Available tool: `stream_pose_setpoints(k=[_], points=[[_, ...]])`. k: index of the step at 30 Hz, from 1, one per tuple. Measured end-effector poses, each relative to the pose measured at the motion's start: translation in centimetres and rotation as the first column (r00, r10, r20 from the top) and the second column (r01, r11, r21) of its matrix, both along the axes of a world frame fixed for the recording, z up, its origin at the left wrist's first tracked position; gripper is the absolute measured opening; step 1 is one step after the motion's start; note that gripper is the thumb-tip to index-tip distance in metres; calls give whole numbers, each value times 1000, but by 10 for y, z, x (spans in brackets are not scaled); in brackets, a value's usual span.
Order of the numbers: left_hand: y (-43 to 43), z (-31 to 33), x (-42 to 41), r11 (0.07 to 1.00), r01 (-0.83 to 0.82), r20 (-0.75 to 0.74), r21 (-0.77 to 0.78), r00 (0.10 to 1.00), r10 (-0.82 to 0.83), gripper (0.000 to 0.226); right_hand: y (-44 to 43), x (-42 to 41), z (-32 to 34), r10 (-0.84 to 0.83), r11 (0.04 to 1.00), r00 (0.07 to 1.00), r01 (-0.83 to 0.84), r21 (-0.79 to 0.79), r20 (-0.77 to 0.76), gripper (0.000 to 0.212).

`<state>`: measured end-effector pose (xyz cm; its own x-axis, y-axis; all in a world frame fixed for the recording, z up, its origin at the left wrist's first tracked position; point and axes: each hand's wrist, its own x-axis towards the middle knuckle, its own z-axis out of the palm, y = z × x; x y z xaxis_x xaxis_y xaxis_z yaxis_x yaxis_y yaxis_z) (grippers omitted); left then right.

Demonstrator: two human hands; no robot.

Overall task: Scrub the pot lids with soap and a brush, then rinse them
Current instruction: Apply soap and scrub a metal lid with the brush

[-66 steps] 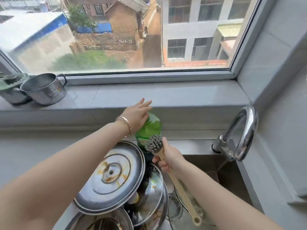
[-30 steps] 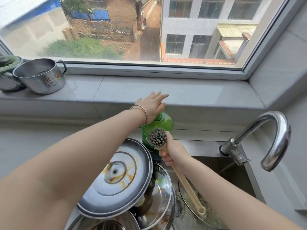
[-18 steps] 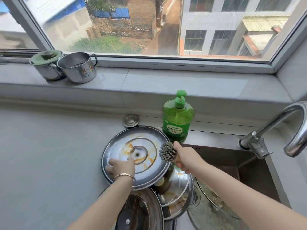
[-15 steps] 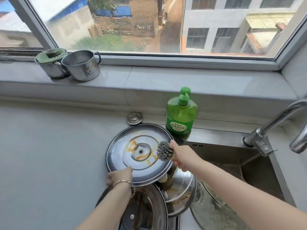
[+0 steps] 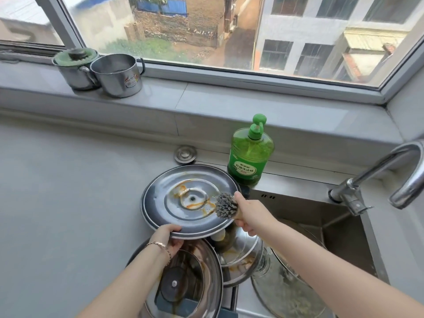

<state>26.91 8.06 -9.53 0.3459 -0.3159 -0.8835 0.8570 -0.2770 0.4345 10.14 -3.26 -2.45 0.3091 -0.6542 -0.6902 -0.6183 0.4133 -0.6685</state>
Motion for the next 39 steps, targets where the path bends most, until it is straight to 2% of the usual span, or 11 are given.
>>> stream_pose_setpoints(k=[4, 8, 11, 14, 20, 24, 25, 29, 34, 36, 39], points=[[9, 6, -2, 997, 81, -1, -17, 997, -81, 9, 4, -10, 5, 16, 998, 1000, -15, -60, 18, 52], [30, 32, -20, 988, 141, 40, -57, 990, -139, 11, 10, -30, 15, -5, 994, 997, 14, -106, 82, 52], [38, 58, -38, 976, 121, 16, -181, 993, -120, 20, 16, -57, 18, 22, 974, 995, 2, -225, 102, 50], [41, 78, -59, 961, 186, 65, -204, 982, -176, 22, 21, -95, 15, 82, 942, 993, -49, -332, 85, 36], [50, 103, -119, 890, 387, 112, -242, 922, -371, 19, 27, -169, 25, 173, 836, 965, -250, -489, -197, 46], [51, 110, -162, 840, 468, 171, -273, 883, -436, 30, 27, -203, 30, 25, 781, 938, -234, -580, -345, 51], [49, 111, -174, 829, 486, 196, -276, 873, -446, 32, 36, -207, 30, 45, 777, 938, -250, -578, -345, 51], [39, 112, -213, 788, 556, 276, -265, 826, -490, 40, 75, -222, 25, 227, 831, 968, -250, -497, -106, 49], [32, 113, -236, 769, 570, 278, -290, 819, -502, 61, 42, -275, 15, -122, 849, 985, 41, -527, -120, 50], [28, 113, -243, 772, 573, 291, -276, 815, -501, 69, 62, -270, 13, -30, 867, 999, 13, -499, -25, 48], [25, 113, -253, 781, 563, 277, -272, 823, -496, 57, 74, -260, 15, 77, 884, 992, -22, -466, 100, 49]])
